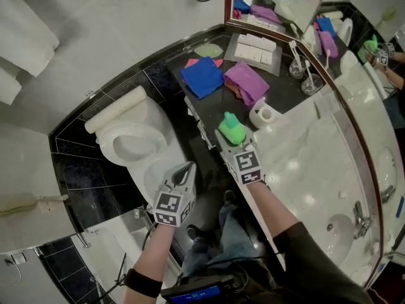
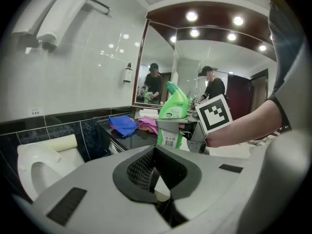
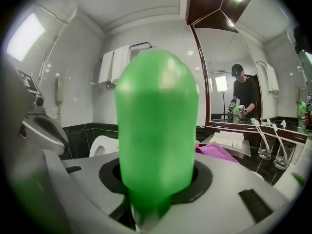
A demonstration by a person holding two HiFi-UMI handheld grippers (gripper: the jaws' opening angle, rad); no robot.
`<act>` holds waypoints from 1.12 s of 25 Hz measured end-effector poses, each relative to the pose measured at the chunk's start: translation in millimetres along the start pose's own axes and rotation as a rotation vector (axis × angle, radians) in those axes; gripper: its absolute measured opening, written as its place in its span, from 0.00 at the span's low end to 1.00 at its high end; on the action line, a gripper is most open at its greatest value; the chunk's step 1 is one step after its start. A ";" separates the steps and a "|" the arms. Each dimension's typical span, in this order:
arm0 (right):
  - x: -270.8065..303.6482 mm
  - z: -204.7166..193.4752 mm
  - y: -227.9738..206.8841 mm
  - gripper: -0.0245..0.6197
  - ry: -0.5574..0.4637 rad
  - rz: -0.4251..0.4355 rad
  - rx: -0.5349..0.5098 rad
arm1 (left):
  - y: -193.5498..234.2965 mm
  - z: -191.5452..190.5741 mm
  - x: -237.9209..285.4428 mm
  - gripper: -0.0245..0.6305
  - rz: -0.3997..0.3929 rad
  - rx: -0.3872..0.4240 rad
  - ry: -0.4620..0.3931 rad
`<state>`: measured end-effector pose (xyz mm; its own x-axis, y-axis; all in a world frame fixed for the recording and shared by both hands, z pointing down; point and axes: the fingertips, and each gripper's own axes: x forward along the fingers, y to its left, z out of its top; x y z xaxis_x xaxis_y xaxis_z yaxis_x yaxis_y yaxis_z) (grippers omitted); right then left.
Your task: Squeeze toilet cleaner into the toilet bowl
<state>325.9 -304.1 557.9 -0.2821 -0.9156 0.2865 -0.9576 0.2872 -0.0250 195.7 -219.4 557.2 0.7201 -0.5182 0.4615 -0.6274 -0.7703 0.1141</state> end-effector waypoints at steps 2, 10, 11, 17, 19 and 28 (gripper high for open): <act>13.6 -4.0 -12.2 0.35 -0.005 -0.003 0.002 | 2.2 2.7 21.3 0.04 -0.005 -0.003 0.007; 55.4 -25.1 -36.9 0.35 -0.010 0.000 0.027 | 17.4 7.9 83.8 0.04 0.006 -0.005 0.028; 59.1 -28.3 -39.5 0.35 -0.011 -0.001 0.029 | 18.7 9.7 89.0 0.04 0.008 -0.003 0.027; 69.6 -36.6 -51.7 0.35 -0.038 -0.010 0.029 | 24.0 12.4 109.8 0.04 0.014 0.009 0.023; 71.8 -35.4 -50.3 0.35 -0.047 -0.004 0.009 | 25.1 11.2 113.4 0.04 0.013 0.013 0.027; 69.3 -36.7 -52.0 0.43 -0.066 -0.007 0.009 | 18.9 7.4 122.1 0.04 0.001 0.005 0.037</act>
<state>358.4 -372.2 614.2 -0.2781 -0.9343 0.2229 -0.9600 0.2783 -0.0314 273.9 -299.9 609.2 0.7077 -0.5053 0.4938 -0.6269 -0.7714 0.1092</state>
